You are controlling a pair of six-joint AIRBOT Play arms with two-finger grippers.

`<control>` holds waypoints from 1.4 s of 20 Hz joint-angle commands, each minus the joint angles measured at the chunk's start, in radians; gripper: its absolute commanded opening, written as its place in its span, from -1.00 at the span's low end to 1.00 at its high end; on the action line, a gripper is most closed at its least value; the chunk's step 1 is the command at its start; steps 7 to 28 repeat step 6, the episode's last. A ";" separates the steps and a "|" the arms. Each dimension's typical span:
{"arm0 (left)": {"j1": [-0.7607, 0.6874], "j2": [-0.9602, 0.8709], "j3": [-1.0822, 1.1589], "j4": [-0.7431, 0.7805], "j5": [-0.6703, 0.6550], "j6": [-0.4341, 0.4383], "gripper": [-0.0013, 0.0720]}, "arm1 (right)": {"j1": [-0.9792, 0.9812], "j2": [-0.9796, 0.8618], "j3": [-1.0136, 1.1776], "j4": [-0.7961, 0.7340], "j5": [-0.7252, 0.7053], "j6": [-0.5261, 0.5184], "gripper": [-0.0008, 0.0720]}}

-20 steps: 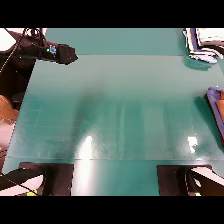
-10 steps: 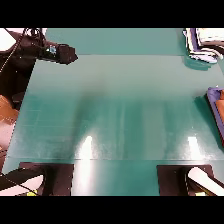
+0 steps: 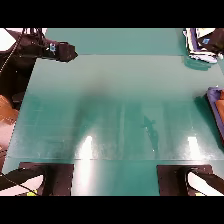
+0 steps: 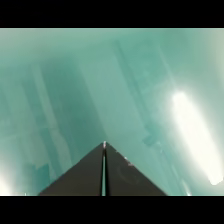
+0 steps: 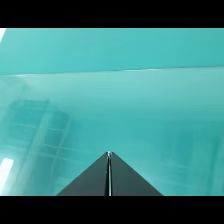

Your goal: Fold the shirts.

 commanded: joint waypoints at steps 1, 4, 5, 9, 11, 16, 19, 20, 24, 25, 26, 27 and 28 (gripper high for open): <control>-0.001 0.000 0.001 0.000 0.045 0.000 -0.90 | 0.043 -0.002 0.001 0.003 -0.003 0.000 -0.92; -0.001 0.000 0.001 0.000 0.058 0.000 -0.90 | 0.043 -0.002 0.001 0.003 0.016 0.000 -0.92; -0.001 0.000 0.001 0.000 0.058 0.000 -0.90 | 0.043 -0.002 0.001 0.003 0.016 0.000 -0.92; -0.001 0.000 0.001 0.000 0.058 0.000 -0.90 | 0.043 -0.002 0.001 0.003 0.016 0.000 -0.92; -0.001 0.000 0.001 0.000 0.058 0.000 -0.90 | 0.043 -0.002 0.001 0.003 0.016 0.000 -0.92; -0.001 0.000 0.001 0.000 0.058 0.000 -0.90 | 0.043 -0.002 0.001 0.003 0.016 0.000 -0.92; -0.001 0.000 0.001 0.000 0.058 0.000 -0.90 | 0.043 -0.002 0.001 0.003 0.016 0.000 -0.92; -0.001 0.000 0.001 0.000 0.058 0.000 -0.90 | 0.043 -0.002 0.001 0.003 0.016 0.000 -0.92; -0.001 0.000 0.001 0.000 0.058 0.000 -0.90 | 0.043 -0.002 0.001 0.003 0.016 0.000 -0.92; -0.001 0.000 0.001 0.000 0.058 0.000 -0.90 | 0.043 -0.002 0.001 0.003 0.016 0.000 -0.92; -0.001 0.000 0.001 0.000 0.058 0.000 -0.90 | 0.043 -0.002 0.001 0.003 0.016 0.000 -0.92; -0.001 0.000 0.001 0.000 0.058 0.000 -0.90 | 0.043 -0.002 0.001 0.003 0.016 0.000 -0.92; -0.001 0.000 0.001 0.000 0.058 0.000 -0.90 | 0.043 -0.002 0.001 0.003 0.016 0.000 -0.92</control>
